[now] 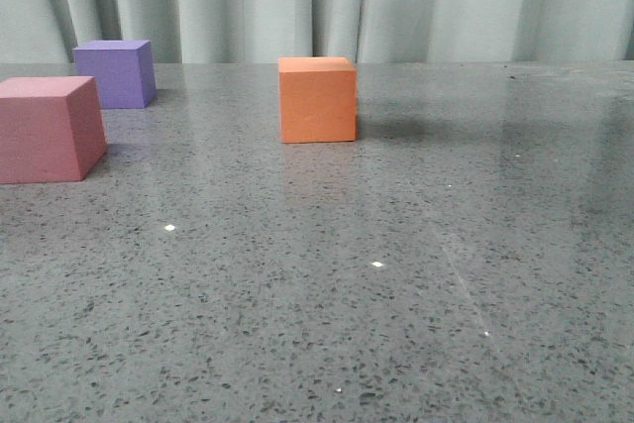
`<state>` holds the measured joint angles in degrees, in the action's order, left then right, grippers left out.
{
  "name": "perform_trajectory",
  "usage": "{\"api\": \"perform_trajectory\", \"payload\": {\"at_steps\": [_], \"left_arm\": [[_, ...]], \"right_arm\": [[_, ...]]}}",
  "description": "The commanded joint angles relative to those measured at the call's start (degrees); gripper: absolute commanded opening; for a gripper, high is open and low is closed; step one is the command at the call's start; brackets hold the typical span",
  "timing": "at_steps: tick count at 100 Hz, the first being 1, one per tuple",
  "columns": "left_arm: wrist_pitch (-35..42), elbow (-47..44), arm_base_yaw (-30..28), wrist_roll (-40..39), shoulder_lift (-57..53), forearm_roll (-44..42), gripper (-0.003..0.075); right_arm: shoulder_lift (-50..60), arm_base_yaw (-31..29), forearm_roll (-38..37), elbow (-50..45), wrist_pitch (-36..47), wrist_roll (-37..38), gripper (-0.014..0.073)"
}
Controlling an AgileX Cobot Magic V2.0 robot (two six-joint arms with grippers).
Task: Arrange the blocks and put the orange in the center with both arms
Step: 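Set the orange cube down, open the right gripper and withdraw, then lower the left gripper onto the orange cube and grasp it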
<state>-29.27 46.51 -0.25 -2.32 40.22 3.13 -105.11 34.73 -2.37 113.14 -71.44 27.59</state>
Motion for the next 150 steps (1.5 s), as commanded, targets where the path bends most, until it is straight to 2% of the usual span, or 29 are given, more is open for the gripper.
{"api": "perform_trajectory", "payload": {"at_steps": [1,28,54,69,80,121,132,150], "left_arm": [[4.5,1.6,0.0,-0.5,0.3,0.5,0.0599],[6.3,1.6,0.0,-0.5,0.5,0.9,0.0598],[5.5,1.6,0.0,-0.5,0.5,0.9,0.0598],[4.8,2.6,0.0,-0.5,1.6,1.3,0.0598],[1.8,5.5,0.0,2.3,5.0,2.8,0.0598],[-12.1,24.2,0.0,33.5,24.4,24.4,0.0598],[-19.7,30.8,0.0,44.8,30.6,29.9,0.0598],[-33.0,42.8,0.0,53.7,41.1,36.2,0.0598]], "right_arm": [[6.2,1.3,-1.4,-2.0,1.9,-0.8,0.0601],[17.5,1.9,-1.3,-17.3,9.7,-0.8,0.0601],[30.5,1.9,-1.3,-35.3,20.4,-0.8,0.0601],[36.2,1.9,-1.3,-42.9,23.4,-0.8,0.0601],[38.8,1.9,-1.3,-46.1,23.6,-0.8,0.0601],[41.2,1.9,1.3,-50.0,24.4,-0.8,0.0601],[41.2,1.9,1.7,-50.0,25.0,-0.8,0.0601],[41.2,1.9,1.7,-50.0,25.4,-0.8,0.0601]]}}
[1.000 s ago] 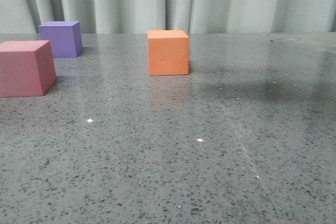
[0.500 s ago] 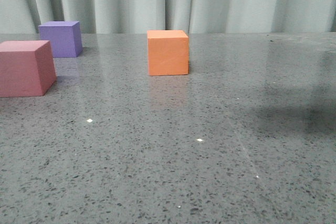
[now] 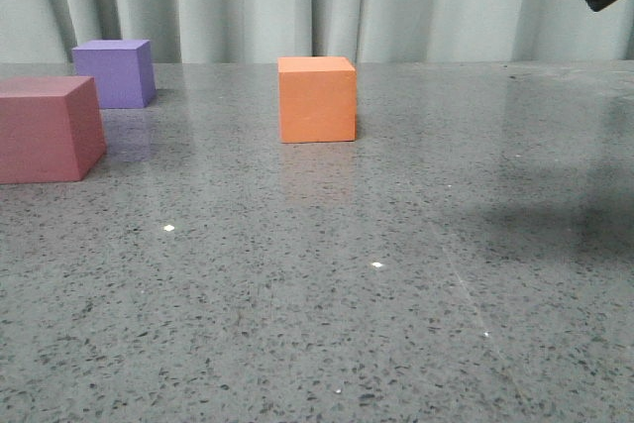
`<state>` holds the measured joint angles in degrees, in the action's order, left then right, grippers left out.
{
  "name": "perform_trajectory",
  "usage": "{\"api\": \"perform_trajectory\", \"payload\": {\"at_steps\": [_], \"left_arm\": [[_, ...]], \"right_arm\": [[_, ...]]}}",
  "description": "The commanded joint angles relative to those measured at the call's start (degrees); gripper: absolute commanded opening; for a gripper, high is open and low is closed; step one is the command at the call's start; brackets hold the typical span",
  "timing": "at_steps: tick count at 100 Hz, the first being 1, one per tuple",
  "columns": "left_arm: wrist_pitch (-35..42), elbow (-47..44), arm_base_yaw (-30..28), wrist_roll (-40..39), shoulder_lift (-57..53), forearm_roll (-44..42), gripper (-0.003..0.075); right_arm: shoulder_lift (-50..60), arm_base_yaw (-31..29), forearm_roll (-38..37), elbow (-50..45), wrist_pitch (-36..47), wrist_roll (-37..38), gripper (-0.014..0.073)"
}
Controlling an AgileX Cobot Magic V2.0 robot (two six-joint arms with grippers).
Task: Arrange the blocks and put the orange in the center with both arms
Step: 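Lower the left gripper onto the orange cube and grasp it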
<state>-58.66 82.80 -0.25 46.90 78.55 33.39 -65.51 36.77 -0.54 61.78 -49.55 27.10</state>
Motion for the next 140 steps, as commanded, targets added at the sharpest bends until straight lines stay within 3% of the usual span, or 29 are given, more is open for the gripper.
{"api": "perform_trajectory", "payload": {"at_steps": [1,12,24,38,79,140], "left_arm": [[-4.0,7.4,0.0,4.8,3.1,6.2,0.0598],[-9.8,13.7,0.4,9.2,8.4,10.3,0.0598],[-10.7,18.2,3.7,13.7,12.3,10.2,0.0599],[-7.9,21.0,8.8,18.1,15.8,9.7,0.0598],[-1.3,21.9,21.4,18.4,23.8,1.7,0.0598],[5.3,21.9,24.9,18.4,30.8,1.4,0.0598]], "right_arm": [[1.6,-0.1,-0.1,1.4,3.5,-0.4,0.0601],[1.6,-0.1,-0.1,1.4,3.6,-0.4,0.0601],[1.6,-0.1,-0.1,1.4,3.6,-0.4,0.0601],[1.6,-0.1,-0.5,1.4,3.6,-0.4,0.0601],[1.6,-0.1,-0.6,1.4,3.2,-0.4,0.0601],[1.6,-0.1,0.9,1.4,2.9,-0.4,0.0601]]}}
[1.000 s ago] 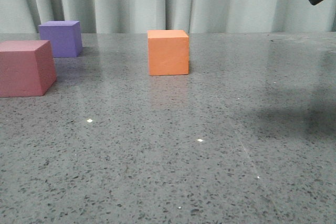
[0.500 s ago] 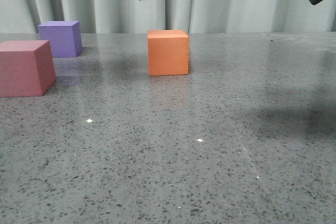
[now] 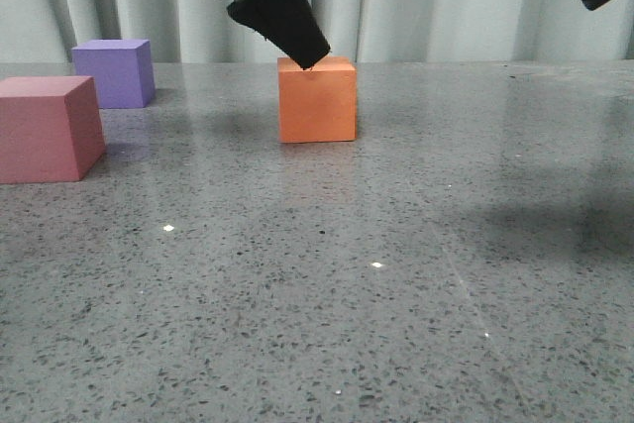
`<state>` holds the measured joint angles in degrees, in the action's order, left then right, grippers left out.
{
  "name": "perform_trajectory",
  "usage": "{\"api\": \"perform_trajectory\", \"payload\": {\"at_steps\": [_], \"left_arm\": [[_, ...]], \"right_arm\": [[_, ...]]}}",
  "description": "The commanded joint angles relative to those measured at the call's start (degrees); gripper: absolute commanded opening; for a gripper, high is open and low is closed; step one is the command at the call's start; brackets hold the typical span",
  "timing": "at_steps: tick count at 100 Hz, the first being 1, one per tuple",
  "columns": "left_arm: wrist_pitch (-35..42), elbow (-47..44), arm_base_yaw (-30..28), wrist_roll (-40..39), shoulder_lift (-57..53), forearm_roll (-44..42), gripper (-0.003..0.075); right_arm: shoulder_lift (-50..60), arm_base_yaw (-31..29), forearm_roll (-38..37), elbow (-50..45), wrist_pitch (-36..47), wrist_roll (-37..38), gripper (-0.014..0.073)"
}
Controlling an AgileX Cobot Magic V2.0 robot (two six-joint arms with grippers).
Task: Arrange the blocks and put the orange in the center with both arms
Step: 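Lower the left gripper onto the orange cube and grasp it, then lift the orange cube and carry it toward the purple cube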
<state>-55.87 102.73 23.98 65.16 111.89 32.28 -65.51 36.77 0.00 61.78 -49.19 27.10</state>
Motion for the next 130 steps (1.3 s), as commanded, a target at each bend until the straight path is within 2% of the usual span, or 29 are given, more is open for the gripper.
{"api": "perform_trajectory", "payload": {"at_steps": [1,67,76,100,114,130], "left_arm": [[2.6,1.9,0.6,0.1,-2.5,2.5,0.0598],[1.0,1.9,0.7,0.1,1.3,2.4,0.0587],[1.0,1.9,0.7,0.1,1.3,2.4,0.0526],[0.5,1.9,0.7,0.1,1.3,3.1,0.0251],[0.5,1.9,0.7,0.1,1.3,3.1,0.0149],[0.6,1.9,0.7,0.1,1.3,3.1,0.0070]], "right_arm": [[1.6,-0.1,0.4,1.4,2.5,-0.4,0.0601],[1.6,-0.1,0.4,1.4,2.5,-0.4,0.0601],[1.6,-0.1,0.4,1.4,2.5,-0.4,0.0601],[1.6,-0.1,0.4,1.4,2.5,-0.4,0.0601],[1.6,-0.1,0.4,1.4,2.5,-0.4,0.0601],[1.6,-0.1,0.4,1.4,2.5,-0.4,0.0601]]}}
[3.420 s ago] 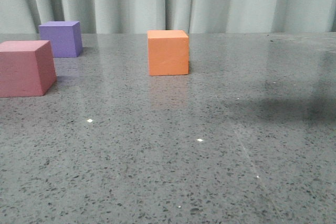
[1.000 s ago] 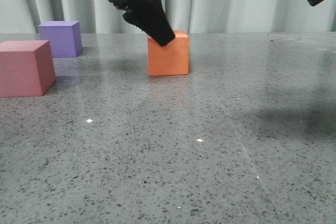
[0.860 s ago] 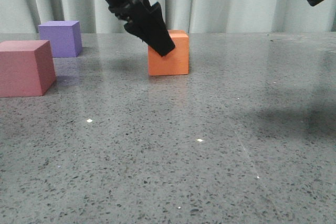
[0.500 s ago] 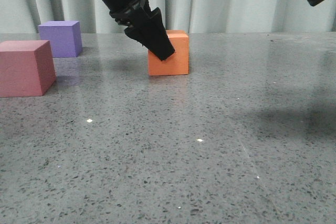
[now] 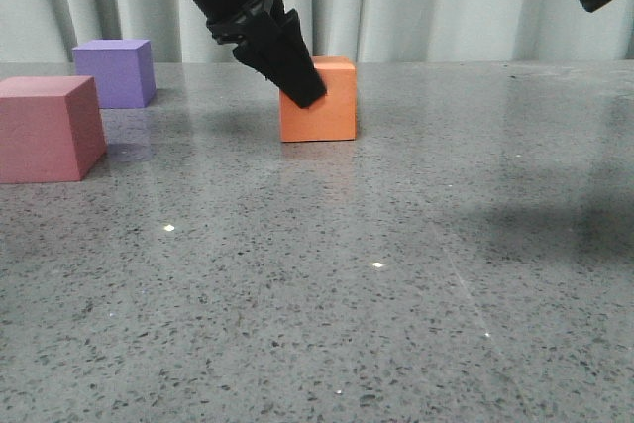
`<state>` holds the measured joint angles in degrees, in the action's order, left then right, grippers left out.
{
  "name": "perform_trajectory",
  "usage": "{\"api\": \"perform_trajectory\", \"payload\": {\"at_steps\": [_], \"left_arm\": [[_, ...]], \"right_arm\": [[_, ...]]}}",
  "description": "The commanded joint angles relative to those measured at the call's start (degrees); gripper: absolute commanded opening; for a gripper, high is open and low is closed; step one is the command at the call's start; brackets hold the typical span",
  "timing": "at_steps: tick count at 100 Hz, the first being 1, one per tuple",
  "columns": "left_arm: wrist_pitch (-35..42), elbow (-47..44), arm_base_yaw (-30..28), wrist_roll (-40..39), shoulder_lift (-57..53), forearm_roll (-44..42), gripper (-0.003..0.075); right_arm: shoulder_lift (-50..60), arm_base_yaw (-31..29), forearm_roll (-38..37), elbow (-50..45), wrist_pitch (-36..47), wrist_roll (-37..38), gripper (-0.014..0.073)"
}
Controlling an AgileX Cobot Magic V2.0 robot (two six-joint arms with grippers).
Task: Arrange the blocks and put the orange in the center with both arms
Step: 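Lift the orange cube and carry it toward the purple cube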
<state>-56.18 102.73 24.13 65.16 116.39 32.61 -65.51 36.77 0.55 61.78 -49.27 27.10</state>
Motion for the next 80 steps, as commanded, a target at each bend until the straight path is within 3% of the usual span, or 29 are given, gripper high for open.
{"api": "perform_trajectory", "payload": {"at_steps": [1,20,37,60,80], "left_arm": [[0.9,1.9,0.6,0.1,-3.2,2.8,0.0064],[0.9,1.9,0.6,-1.1,-3.4,3.5,0.0017],[2.0,1.9,0.4,-8.8,-5.8,1.1,0.0016],[9.7,1.9,0.4,-31.3,-12.9,-10.3,0.0016],[11.2,1.9,0.1,-60.0,-19.1,-25.3,0.0016]], "right_arm": [[1.6,-0.1,-0.2,1.4,2.6,-0.4,0.0601],[1.6,-0.1,-0.2,1.4,2.8,-0.4,0.0601],[1.6,-0.1,-0.2,1.4,3.0,-0.4,0.0601],[1.6,-0.1,-0.2,1.4,2.9,-0.4,0.0601],[1.6,-0.1,-0.2,1.4,2.9,-0.4,0.0601]]}}
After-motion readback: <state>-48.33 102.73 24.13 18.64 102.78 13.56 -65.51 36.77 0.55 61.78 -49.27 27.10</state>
